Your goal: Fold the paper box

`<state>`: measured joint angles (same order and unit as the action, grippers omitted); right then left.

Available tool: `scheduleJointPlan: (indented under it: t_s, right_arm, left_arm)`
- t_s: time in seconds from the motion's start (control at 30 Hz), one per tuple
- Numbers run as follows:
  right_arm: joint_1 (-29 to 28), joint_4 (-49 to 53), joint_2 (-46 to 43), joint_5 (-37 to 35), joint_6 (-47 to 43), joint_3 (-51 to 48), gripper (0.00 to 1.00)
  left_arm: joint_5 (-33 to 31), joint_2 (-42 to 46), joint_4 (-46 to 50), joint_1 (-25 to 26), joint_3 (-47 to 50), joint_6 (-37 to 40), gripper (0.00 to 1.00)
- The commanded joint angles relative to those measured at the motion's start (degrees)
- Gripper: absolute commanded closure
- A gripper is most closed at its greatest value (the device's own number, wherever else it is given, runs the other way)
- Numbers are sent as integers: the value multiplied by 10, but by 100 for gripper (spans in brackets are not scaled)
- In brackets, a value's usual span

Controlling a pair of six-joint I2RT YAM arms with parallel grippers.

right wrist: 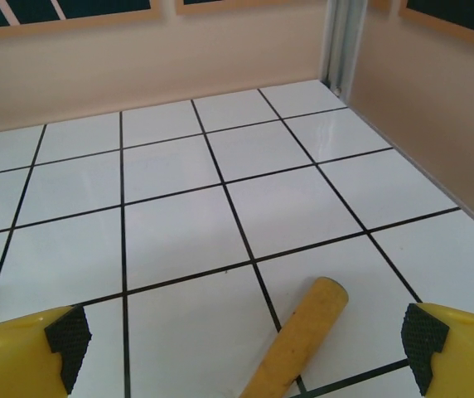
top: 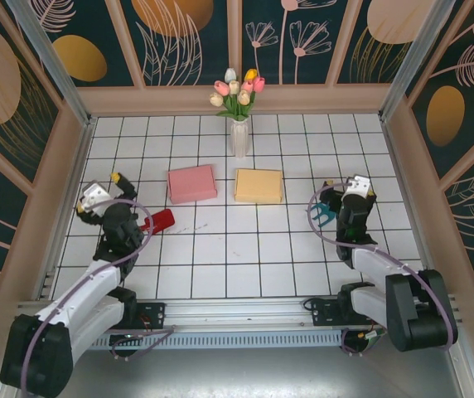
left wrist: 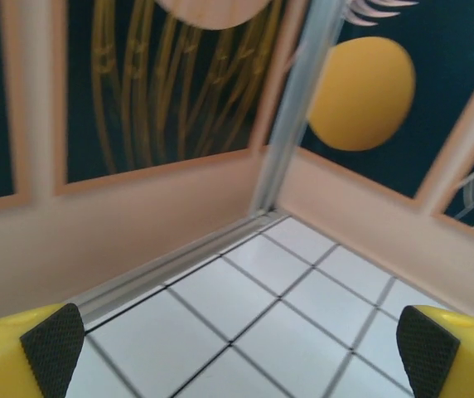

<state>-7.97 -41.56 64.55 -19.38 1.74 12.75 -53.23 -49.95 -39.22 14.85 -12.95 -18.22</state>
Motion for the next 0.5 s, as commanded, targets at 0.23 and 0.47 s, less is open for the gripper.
scheduleJointPlan:
  t_s: [0.23, 0.47]
  right_arm:
    - [58, -168, 37, 108, -16, -52, 1]
    - [87, -247, 72, 224, -50, -61, 1]
  left_arm:
    - [101, -173, -243, -92, 73, 35, 2]
    - [218, -200, -312, -103, 83, 85, 2]
